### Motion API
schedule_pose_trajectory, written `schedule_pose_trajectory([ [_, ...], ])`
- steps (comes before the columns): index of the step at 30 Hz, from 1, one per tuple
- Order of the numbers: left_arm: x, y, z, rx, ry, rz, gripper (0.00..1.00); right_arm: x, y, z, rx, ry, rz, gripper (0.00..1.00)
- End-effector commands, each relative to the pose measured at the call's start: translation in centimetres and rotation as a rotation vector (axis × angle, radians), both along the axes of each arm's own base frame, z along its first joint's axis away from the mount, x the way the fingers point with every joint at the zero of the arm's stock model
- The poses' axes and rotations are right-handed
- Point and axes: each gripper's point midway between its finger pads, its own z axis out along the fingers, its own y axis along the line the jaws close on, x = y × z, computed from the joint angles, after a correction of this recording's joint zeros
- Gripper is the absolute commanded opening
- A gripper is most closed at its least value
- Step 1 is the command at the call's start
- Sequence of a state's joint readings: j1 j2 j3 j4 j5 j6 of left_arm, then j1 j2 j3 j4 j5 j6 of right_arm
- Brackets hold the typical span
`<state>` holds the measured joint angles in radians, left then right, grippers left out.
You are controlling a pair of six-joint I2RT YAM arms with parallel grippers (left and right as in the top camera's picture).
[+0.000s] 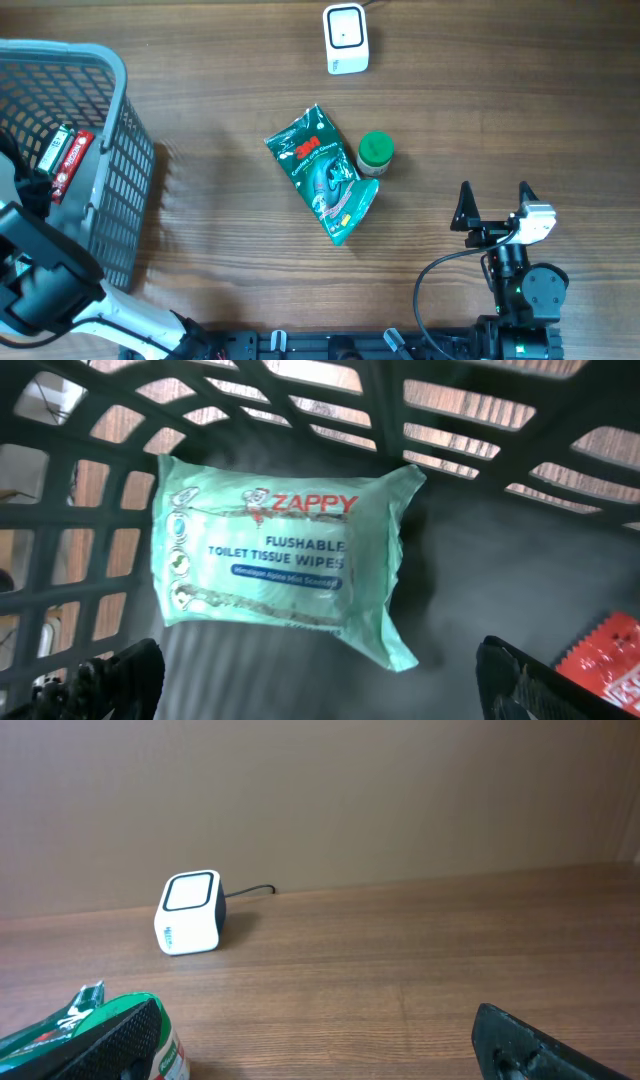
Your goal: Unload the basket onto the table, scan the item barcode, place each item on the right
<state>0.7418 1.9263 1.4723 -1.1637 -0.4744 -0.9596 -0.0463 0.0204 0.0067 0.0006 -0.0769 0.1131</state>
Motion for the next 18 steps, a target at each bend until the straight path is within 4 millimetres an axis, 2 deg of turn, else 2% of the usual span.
schedule_pose_trajectory([
  [1,-0.4,0.5,-0.8,0.007,0.038,-0.009,0.92,0.0,-0.1,0.1,0.017,-0.006,-0.010,1.00],
  [5,-1.2,0.0,-2.5,-0.008,0.071,-0.033,0.88,0.0,-0.1,0.1,0.018,-0.006,-0.010,1.00],
  [9,-2.3,-1.0,-4.5,-0.027,0.090,-0.029,0.89,0.0,-0.1,0.1,0.017,-0.006,-0.010,1.00],
  [12,-2.6,-1.2,-5.2,-0.029,0.093,-0.029,0.87,0.0,-0.1,0.1,0.017,-0.006,-0.010,0.99],
  [14,-2.6,-1.2,-5.2,-0.028,0.096,-0.030,0.75,0.0,-0.1,0.1,0.018,-0.006,-0.010,1.00],
  [16,-2.8,-1.0,-5.0,-0.016,0.109,-0.032,0.57,0.0,-0.1,0.1,0.018,-0.006,-0.010,1.00],
  [18,-3.0,-0.9,-4.9,-0.009,0.121,-0.033,0.25,0.0,-0.1,0.1,0.017,-0.006,-0.010,1.00],
])
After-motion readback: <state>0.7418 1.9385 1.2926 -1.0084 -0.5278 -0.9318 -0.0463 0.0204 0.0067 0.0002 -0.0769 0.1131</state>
